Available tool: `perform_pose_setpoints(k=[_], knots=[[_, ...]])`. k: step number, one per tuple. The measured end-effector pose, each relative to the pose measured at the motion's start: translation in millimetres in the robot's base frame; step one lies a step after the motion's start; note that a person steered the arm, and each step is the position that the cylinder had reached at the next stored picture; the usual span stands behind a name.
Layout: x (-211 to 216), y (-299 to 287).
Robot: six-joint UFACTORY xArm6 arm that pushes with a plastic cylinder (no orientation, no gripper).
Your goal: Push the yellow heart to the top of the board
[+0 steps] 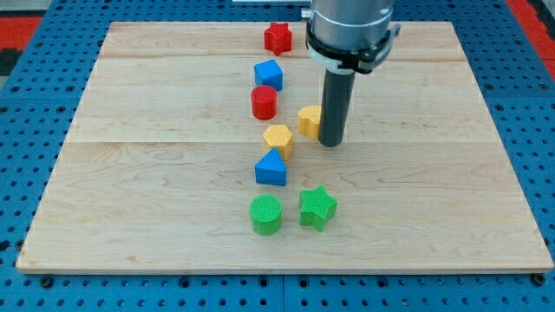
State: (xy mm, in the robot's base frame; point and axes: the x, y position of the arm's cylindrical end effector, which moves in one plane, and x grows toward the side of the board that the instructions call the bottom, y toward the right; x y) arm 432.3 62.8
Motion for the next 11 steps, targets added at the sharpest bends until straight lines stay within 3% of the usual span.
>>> perform_pose_setpoints(k=[3,6,11], knots=[[2.8,-33.3],[-56.5,-38.9],[-58.1,28.9]])
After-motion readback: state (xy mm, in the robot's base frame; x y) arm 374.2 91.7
